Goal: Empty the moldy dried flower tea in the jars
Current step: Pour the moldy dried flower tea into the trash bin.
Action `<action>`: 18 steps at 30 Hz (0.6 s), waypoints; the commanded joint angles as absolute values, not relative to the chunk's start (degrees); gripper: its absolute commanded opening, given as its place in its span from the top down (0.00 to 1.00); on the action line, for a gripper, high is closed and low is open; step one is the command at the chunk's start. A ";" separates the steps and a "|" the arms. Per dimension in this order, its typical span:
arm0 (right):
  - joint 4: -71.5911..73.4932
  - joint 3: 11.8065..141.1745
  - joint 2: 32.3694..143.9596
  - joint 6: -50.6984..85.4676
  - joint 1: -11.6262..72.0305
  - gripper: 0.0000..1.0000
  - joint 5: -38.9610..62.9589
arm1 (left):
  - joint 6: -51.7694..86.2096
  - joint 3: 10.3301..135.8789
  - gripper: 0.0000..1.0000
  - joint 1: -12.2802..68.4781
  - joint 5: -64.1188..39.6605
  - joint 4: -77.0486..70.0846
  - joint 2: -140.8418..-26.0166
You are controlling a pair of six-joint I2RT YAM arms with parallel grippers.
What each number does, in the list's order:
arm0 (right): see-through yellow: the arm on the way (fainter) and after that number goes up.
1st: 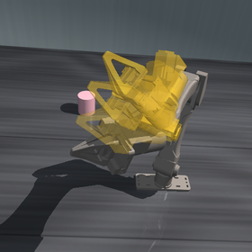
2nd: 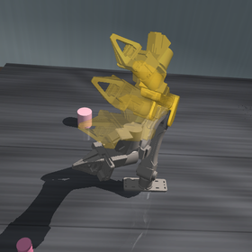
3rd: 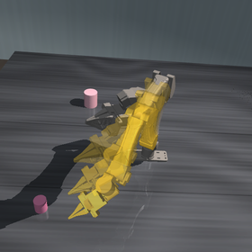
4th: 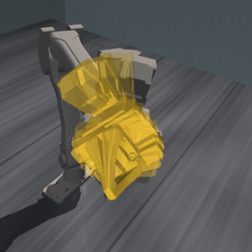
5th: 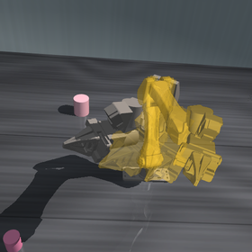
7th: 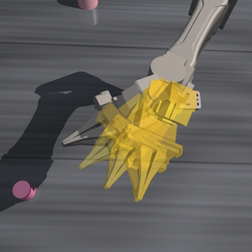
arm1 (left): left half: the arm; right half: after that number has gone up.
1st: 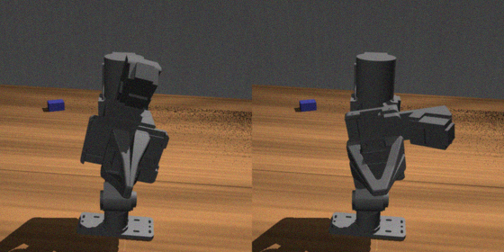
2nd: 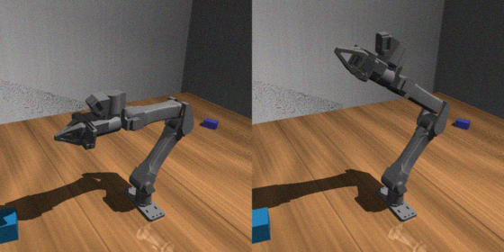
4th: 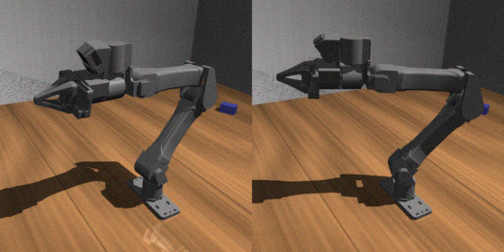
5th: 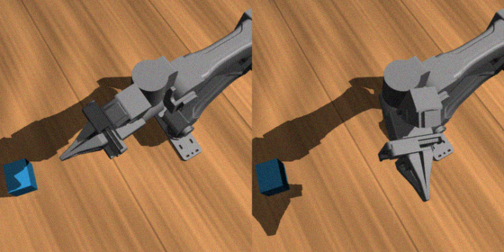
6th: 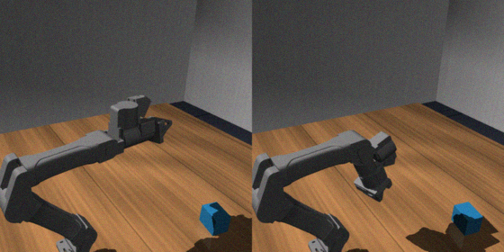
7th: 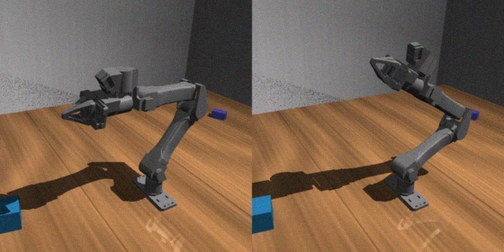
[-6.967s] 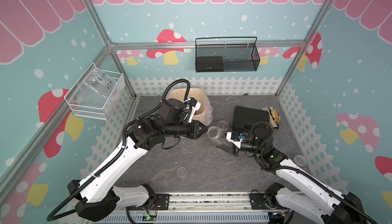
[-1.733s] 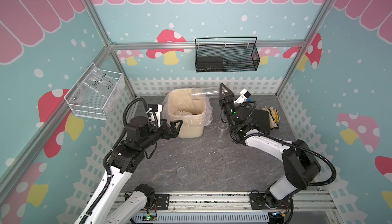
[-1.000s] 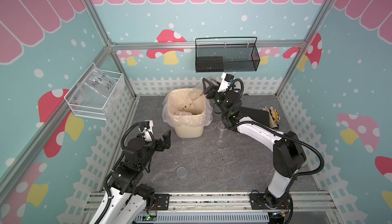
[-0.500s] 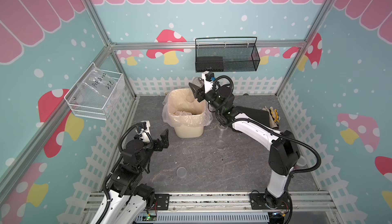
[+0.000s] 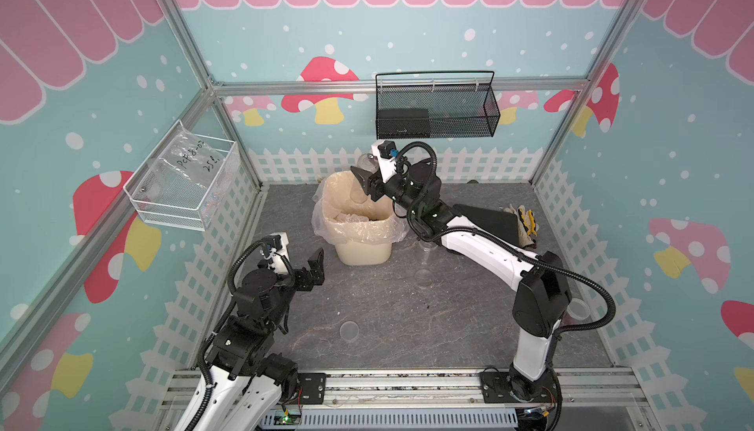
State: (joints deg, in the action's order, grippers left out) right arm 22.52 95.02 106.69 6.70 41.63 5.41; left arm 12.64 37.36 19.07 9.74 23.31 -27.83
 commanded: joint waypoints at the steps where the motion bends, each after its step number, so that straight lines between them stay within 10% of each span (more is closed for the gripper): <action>1: 19.33 97.31 106.98 -1.28 43.92 1.00 -0.77 | 12.84 36.66 0.02 18.72 10.75 22.59 -27.49; 13: 24.37 93.85 106.06 18.82 37.44 1.00 13.21 | 12.84 36.53 0.02 18.72 10.99 22.48 -28.18; 18: 16.38 98.30 107.51 0.87 42.21 1.00 1.24 | 12.91 36.82 0.03 18.77 10.38 22.97 -28.92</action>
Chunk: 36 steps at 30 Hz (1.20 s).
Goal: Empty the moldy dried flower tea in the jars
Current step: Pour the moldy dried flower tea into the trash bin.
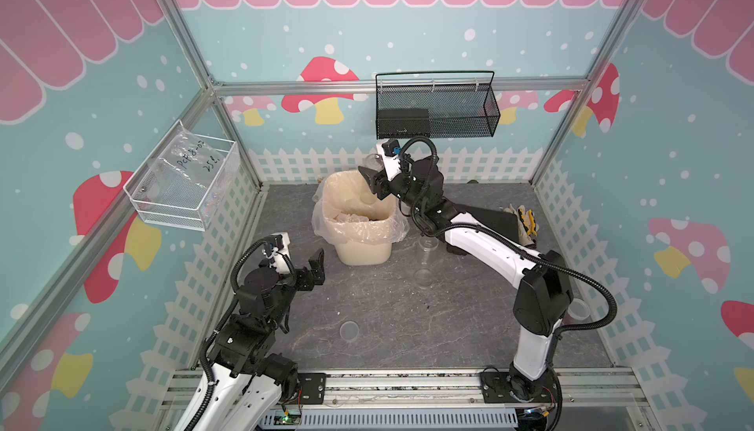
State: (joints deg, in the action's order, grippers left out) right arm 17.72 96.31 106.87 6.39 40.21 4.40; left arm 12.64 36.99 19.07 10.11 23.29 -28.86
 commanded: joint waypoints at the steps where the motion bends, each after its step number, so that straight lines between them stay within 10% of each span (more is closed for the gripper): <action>1: 17.99 97.34 107.41 7.07 40.17 1.00 6.16 | 12.96 36.79 0.03 18.74 10.37 22.99 -28.83; 36: 10.92 107.20 113.31 -0.08 43.11 1.00 -0.50 | 13.36 36.30 0.03 18.74 10.26 22.72 -27.38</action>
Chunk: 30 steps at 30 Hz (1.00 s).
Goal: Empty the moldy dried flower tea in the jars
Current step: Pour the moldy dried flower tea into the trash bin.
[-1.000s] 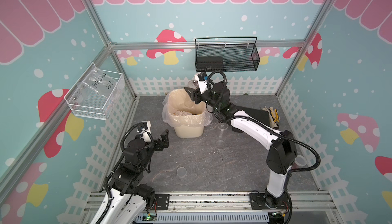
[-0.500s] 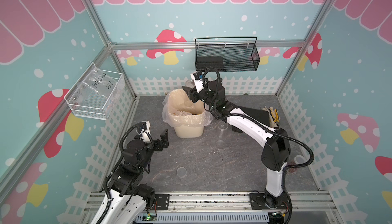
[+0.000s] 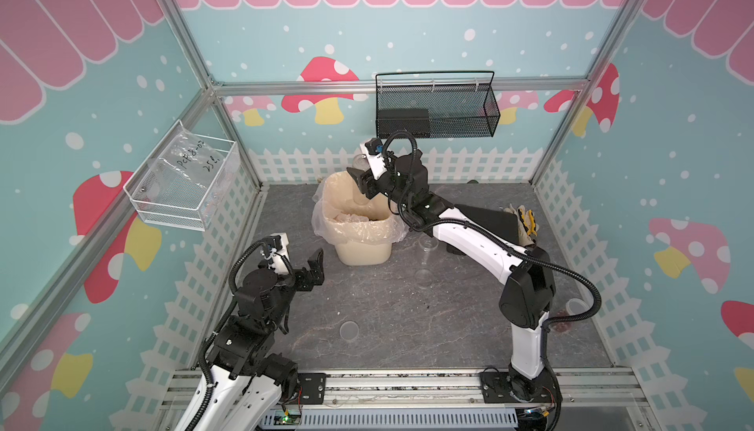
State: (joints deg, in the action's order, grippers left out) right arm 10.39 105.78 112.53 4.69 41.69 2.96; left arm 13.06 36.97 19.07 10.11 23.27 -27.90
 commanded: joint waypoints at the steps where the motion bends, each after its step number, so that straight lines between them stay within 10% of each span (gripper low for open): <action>1: 10.89 107.28 113.23 -2.20 44.32 1.00 -3.88 | 13.36 36.38 0.03 18.72 10.15 22.68 -27.47; 13: 14.23 105.13 111.78 15.53 38.81 1.00 9.30 | 13.36 36.47 0.03 18.72 9.58 22.69 -27.91; 16: 10.45 107.38 112.07 1.27 42.97 1.00 -2.05 | 13.45 36.49 0.03 18.72 9.41 22.69 -27.95; 30: 21.34 98.08 100.82 25.80 38.50 1.00 0.83 | 12.85 37.62 0.01 18.72 0.38 20.95 -29.01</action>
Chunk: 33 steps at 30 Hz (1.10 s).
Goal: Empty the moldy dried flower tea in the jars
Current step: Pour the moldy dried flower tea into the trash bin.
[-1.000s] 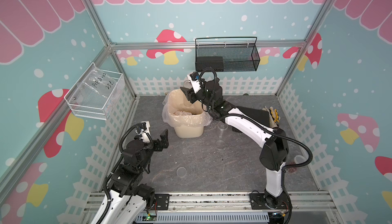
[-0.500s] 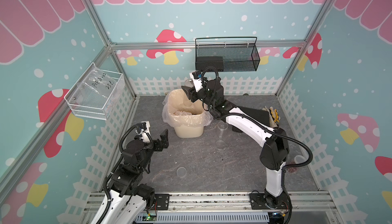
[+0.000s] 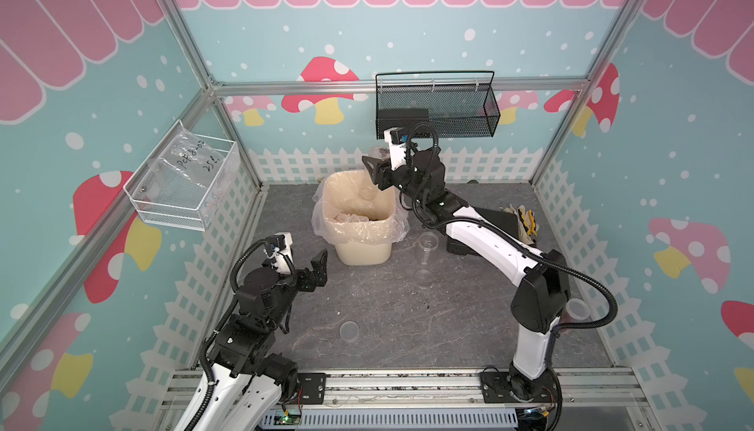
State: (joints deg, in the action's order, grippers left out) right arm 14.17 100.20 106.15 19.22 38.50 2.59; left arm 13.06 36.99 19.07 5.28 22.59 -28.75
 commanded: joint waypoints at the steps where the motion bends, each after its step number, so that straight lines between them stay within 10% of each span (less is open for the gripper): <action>1: 24.54 95.59 99.16 27.72 38.50 1.00 -0.01 | 13.45 38.39 0.01 18.76 -0.87 21.02 -29.21; 12: 48.36 67.20 80.20 54.47 37.75 1.00 -6.13 | 25.97 52.90 0.01 18.72 -16.93 19.31 -33.86; 33: 64.79 39.22 64.79 83.63 38.08 1.00 -2.91 | 49.83 56.31 0.40 20.61 -34.13 8.15 -43.86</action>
State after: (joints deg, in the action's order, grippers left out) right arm 59.24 40.84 66.19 77.23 37.87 -2.15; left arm 46.04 56.82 19.75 -32.84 12.23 -44.75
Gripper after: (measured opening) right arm 0.551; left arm 0.601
